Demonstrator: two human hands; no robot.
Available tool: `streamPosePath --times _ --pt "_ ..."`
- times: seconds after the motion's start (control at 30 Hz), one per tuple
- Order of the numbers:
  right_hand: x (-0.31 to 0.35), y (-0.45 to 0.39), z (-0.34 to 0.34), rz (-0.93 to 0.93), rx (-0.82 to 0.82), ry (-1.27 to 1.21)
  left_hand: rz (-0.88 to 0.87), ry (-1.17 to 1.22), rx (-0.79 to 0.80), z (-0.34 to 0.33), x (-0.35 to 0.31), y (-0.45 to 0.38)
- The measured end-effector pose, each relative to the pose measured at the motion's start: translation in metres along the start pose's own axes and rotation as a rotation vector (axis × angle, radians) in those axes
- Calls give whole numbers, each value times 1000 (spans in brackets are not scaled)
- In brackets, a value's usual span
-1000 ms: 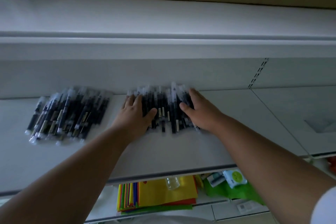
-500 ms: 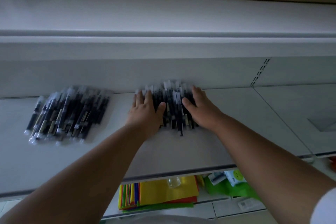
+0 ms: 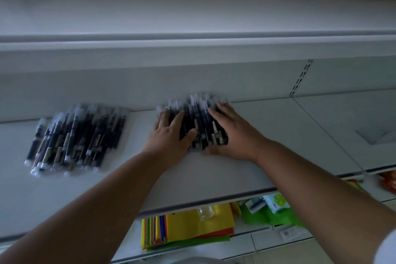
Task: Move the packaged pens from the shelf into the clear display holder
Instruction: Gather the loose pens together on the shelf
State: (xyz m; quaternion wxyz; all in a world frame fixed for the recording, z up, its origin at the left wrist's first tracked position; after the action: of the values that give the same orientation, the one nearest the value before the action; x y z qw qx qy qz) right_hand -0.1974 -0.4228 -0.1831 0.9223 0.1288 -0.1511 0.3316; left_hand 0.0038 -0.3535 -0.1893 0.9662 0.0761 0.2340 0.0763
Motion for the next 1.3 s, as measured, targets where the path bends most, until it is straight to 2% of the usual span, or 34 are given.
streamPosePath --times 0.37,0.5,0.63,0.8,0.93,1.3 --pt "-6 -4 4 88 -60 32 23 -3 -100 -7 -2 -4" --pt "-2 -4 14 145 -110 -27 2 1 -224 -7 -4 6" --pt "12 -1 27 214 -227 -92 16 -17 -303 -9 -11 26" --pt "41 3 35 250 -318 -109 9 -37 -416 -14 -10 58" --pt "78 7 33 278 -354 -111 66 -66 -423 -9 4 81" --pt "181 -18 15 224 -393 -75 75 -168 -434 47 104 111"
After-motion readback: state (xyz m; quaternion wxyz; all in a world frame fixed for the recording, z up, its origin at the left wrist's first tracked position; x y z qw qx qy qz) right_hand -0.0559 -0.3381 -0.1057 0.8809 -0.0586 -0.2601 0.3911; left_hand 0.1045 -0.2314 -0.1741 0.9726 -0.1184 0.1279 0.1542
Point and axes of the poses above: each hand's wrist, its own y-axis away from the middle knuckle, its own z-axis out of the back of the hand, x = y × z, the point moved 1 cm from there along -y, towards the middle knuckle, and after that the axes turned 6 degrees about x, right-handed, at the moved point
